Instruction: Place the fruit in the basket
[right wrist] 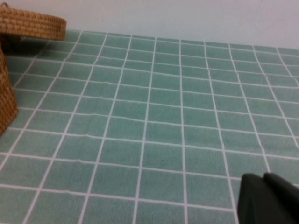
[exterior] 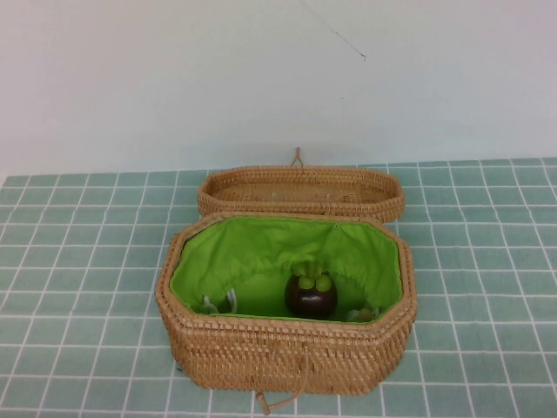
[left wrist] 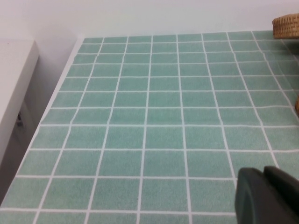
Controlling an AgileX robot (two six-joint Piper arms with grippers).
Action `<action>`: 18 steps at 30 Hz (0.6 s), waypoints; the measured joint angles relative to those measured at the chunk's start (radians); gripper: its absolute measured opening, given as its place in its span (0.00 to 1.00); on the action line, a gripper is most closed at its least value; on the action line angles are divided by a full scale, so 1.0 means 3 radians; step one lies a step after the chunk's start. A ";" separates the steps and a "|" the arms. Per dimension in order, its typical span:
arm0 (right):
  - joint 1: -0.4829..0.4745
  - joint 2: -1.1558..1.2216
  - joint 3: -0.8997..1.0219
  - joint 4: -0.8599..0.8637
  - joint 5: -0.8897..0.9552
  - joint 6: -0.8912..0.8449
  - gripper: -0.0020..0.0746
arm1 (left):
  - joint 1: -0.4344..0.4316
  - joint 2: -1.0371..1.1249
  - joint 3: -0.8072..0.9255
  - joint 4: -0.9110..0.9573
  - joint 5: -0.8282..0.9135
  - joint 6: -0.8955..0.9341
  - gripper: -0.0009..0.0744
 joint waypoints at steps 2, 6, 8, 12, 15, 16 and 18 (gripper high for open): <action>0.0000 0.0000 0.0000 0.0000 0.0000 0.0000 0.02 | 0.0000 0.0000 0.0000 0.0000 0.0000 0.0000 0.01; 0.0000 0.0000 0.0000 0.0000 0.0000 0.0000 0.02 | 0.0000 0.0000 0.0000 0.0000 0.0000 0.0000 0.01; 0.0000 0.0000 0.0000 0.0000 0.0000 0.0000 0.02 | 0.0000 0.0000 0.0000 0.0000 0.0000 0.0000 0.01; 0.0000 0.0000 0.0000 0.0000 -0.0014 0.0000 0.02 | 0.0000 0.0000 0.0000 0.0000 0.0000 0.0000 0.01; 0.0000 0.0000 0.0000 0.0000 -0.0020 0.0000 0.02 | 0.0000 0.0000 0.0000 0.0000 0.0000 0.0000 0.01; 0.0000 0.0000 0.0000 0.0000 -0.0022 0.0000 0.02 | 0.0000 0.0000 0.0000 0.0000 0.0000 0.0000 0.01; 0.0000 0.0000 0.0000 0.0000 -0.0027 0.0000 0.02 | 0.0000 0.0000 0.0000 0.0000 0.0000 0.0000 0.01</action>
